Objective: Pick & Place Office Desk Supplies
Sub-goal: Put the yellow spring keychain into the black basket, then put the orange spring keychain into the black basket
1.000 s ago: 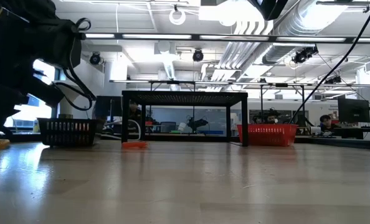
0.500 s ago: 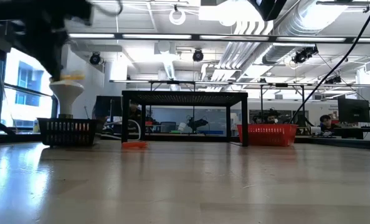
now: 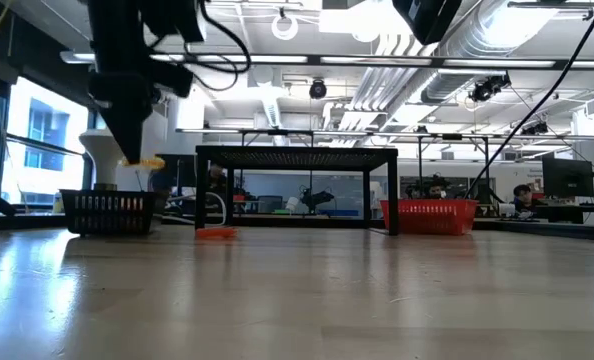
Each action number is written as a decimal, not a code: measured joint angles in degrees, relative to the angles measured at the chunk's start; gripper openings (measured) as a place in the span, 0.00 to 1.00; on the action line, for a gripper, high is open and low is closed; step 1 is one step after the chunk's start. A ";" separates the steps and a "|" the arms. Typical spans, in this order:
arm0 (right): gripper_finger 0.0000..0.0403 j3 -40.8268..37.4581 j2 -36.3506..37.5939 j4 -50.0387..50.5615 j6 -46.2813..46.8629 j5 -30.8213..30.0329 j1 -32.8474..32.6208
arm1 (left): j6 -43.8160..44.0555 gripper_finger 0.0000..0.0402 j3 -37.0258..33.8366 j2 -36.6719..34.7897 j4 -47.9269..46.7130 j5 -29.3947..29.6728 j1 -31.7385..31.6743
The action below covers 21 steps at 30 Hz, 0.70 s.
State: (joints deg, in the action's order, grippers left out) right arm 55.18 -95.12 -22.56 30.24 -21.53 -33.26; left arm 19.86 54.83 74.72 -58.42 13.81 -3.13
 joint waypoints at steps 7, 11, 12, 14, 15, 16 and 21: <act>0.49 -0.02 -2.75 -1.86 -0.02 0.67 0.75 | 1.24 0.02 -4.89 0.08 3.42 0.82 -2.91; 0.49 0.00 -3.61 -2.31 0.04 0.69 1.07 | 1.47 0.06 -5.46 0.08 3.74 0.96 -3.75; 0.49 -0.01 -3.73 -1.90 0.00 0.80 1.03 | 1.90 0.08 -5.46 0.08 3.84 0.96 -3.84; 0.49 -0.04 -3.77 -1.81 -0.02 1.00 0.94 | 4.81 0.12 -5.46 0.08 3.58 0.96 -3.89; 0.49 -0.02 -3.77 -1.89 -0.02 1.12 0.92 | 6.47 0.15 -5.46 0.08 3.50 0.98 -3.89; 0.49 -0.02 -3.77 -1.83 -0.02 1.70 0.92 | 7.94 0.18 -5.46 0.08 3.48 1.05 -3.96; 0.49 -0.02 -3.77 -2.18 -0.04 3.49 0.87 | 7.74 0.27 -5.15 -0.09 1.87 0.94 -4.26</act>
State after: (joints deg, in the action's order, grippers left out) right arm 55.16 -98.89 -24.74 30.20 -18.04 -32.38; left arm 27.60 49.67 74.64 -56.55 14.74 -7.40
